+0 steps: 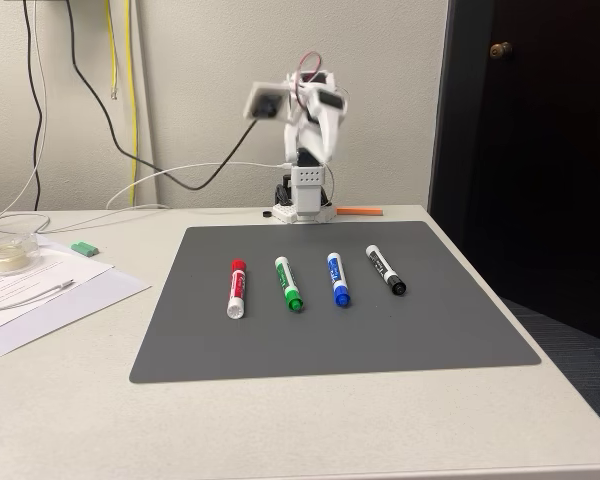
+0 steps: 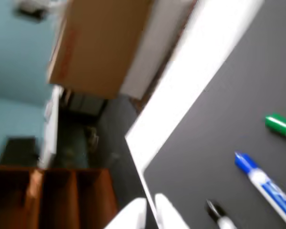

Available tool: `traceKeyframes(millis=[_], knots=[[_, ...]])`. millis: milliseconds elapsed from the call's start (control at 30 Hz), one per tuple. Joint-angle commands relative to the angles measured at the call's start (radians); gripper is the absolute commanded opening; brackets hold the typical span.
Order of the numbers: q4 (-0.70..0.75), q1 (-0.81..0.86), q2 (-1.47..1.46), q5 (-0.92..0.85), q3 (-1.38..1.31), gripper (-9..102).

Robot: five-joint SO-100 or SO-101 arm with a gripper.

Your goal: Pick up the black marker.

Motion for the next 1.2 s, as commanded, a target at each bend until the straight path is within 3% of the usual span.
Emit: traceKeyframes(millis=[0,267,633,767,1167], knots=[[0.02,-0.051,-0.061,-0.173,-0.109,2],[0.192,-0.149,-0.152,-0.563,-0.117,3],[0.273,-0.198,-0.374,-0.799,-0.101,5],[0.256,-0.235,-0.469,-0.821,-0.101,5],[0.256,-0.267,-0.551,-0.859,-0.098,21]])
